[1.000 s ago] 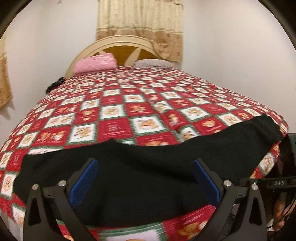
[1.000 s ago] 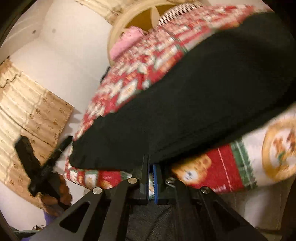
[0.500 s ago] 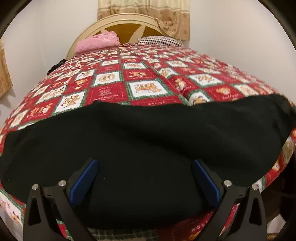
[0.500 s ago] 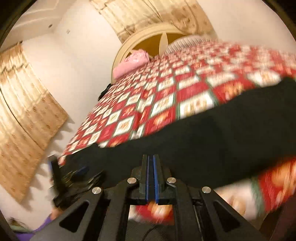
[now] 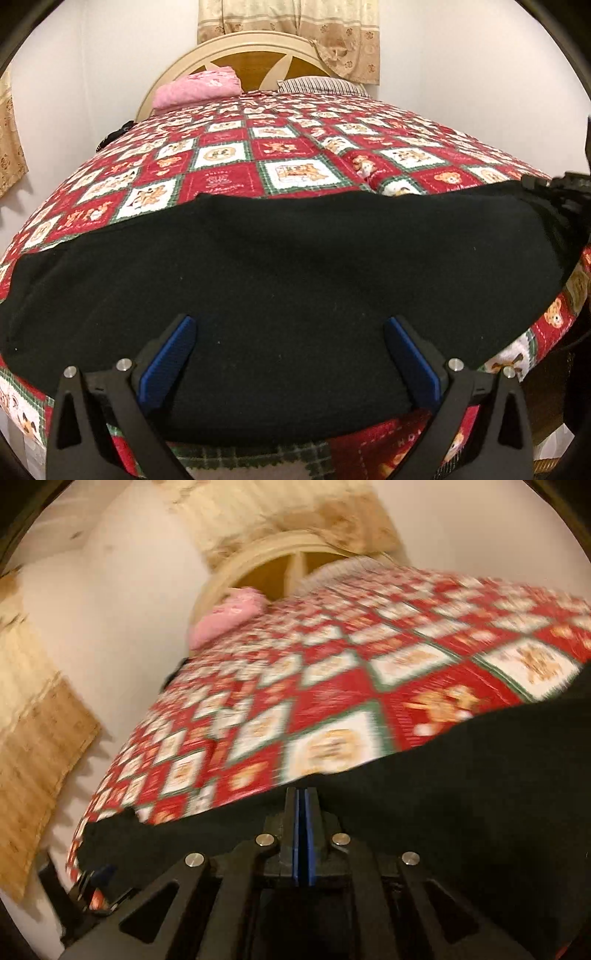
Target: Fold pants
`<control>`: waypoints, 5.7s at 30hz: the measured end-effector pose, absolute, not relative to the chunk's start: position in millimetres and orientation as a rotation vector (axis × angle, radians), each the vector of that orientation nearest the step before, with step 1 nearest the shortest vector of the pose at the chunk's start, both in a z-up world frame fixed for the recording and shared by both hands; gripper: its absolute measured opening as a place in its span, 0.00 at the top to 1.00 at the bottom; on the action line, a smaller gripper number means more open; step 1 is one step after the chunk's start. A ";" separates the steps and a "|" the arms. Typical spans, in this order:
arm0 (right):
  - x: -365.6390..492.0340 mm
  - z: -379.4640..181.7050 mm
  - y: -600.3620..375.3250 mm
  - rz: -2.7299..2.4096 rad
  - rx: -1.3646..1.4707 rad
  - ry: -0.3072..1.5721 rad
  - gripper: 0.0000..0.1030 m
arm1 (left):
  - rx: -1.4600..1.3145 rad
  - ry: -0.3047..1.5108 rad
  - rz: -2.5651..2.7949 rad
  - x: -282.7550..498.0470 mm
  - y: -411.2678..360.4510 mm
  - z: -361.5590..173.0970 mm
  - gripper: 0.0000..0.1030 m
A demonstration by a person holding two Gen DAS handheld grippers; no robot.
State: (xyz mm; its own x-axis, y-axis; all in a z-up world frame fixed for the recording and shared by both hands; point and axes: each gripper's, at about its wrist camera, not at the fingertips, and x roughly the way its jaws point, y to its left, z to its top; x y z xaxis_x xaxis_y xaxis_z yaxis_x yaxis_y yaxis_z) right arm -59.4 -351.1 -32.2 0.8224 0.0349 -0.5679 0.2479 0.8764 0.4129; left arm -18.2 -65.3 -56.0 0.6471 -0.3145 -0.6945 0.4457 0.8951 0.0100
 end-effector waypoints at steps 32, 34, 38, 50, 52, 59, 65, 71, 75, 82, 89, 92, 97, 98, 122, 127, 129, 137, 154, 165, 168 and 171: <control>-247.1 9.7 -465.3 -0.583 0.623 0.350 0.27 | 0.172 0.757 -0.396 -24.0 -64.6 -57.4 0.00; -250.4 -0.6 -468.6 -0.569 0.636 0.358 0.27 | 0.170 0.761 -0.392 -23.9 -64.3 -57.2 0.00; -234.3 -11.2 -459.7 -0.573 0.582 0.394 0.38 | 0.170 0.765 -0.393 -24.0 -63.6 -57.0 0.00; -221.3 -0.6 -456.5 -0.542 0.509 0.444 0.72 | 0.172 0.763 -0.394 -23.8 -63.8 -55.6 0.00; -214.4 -2.3 -467.7 -0.541 0.525 0.438 0.63 | 0.172 0.763 -0.395 -23.7 -63.9 -55.6 0.00; -185.4 -9.8 -473.8 -0.567 0.433 0.487 0.59 | 0.172 0.760 -0.393 -23.8 -64.0 -55.3 0.00; -168.7 -3.6 -455.0 -0.572 0.276 0.582 0.91 | 0.172 0.761 -0.393 -24.0 -64.2 -55.4 0.00; -161.5 39.3 -444.7 -0.530 0.122 0.496 0.91 | 0.172 0.760 -0.392 -24.1 -64.2 -55.2 0.00; -149.7 44.8 -463.4 -0.488 0.100 0.536 0.91 | 0.172 0.761 -0.391 -23.9 -64.1 -55.5 0.00; -143.4 -0.8 -508.8 -0.479 0.156 0.645 0.69 | 0.174 0.763 -0.394 -23.2 -63.2 -55.8 0.00; -219.1 33.0 -528.1 -0.683 0.439 0.378 0.40 | 0.170 0.759 -0.391 -23.0 -62.6 -56.1 0.00; -232.1 29.2 -502.1 -0.632 0.456 0.382 0.40 | 0.170 0.759 -0.388 -23.1 -62.6 -56.0 0.00; -236.5 4.4 -458.5 -0.571 0.526 0.386 0.52 | 0.170 0.770 -0.385 -22.4 -63.4 -55.2 0.00; -234.5 0.2 -453.6 -0.560 0.539 0.387 0.54 | 0.170 0.772 -0.384 -22.4 -63.4 -55.2 0.00; -211.9 -12.3 -457.3 -0.530 0.565 0.408 0.98 | 0.168 0.769 -0.381 -25.1 -62.7 -53.6 0.00; -226.4 -10.0 -462.1 -0.628 0.515 0.438 1.00 | 0.180 0.771 -0.387 -27.6 -63.3 -52.2 0.00; -233.4 -18.3 -471.7 -0.653 0.540 0.461 1.00 | 0.183 0.769 -0.388 -28.5 -63.3 -51.9 0.00; -231.4 8.1 -436.8 -0.414 0.598 0.342 0.99 | 0.212 0.688 -0.405 -41.1 -69.7 -34.1 0.00; -188.1 -40.4 -404.3 -0.276 0.710 0.533 0.98 | 0.155 0.720 -0.392 -33.2 -58.3 -38.6 0.00; -200.4 -26.9 -400.7 -0.315 0.671 0.464 0.49 | 0.142 0.737 -0.395 -31.5 -55.1 -40.7 0.00; -199.8 -28.0 -404.2 -0.356 0.655 0.470 0.49 | 0.138 0.742 -0.392 -30.6 -54.3 -41.3 0.00; -193.7 -26.3 -407.6 -0.362 0.642 0.455 0.49 | 0.132 0.751 -0.393 -29.8 -54.3 -42.0 0.00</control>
State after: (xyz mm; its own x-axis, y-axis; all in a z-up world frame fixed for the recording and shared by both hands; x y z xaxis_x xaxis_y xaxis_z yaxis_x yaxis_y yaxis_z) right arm -193.7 -407.6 -26.3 0.8415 -0.1813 -0.5090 0.4553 0.7452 0.4872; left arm -29.8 -54.3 -42.0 0.6624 -0.3001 -0.6864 0.3930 0.9192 -0.0227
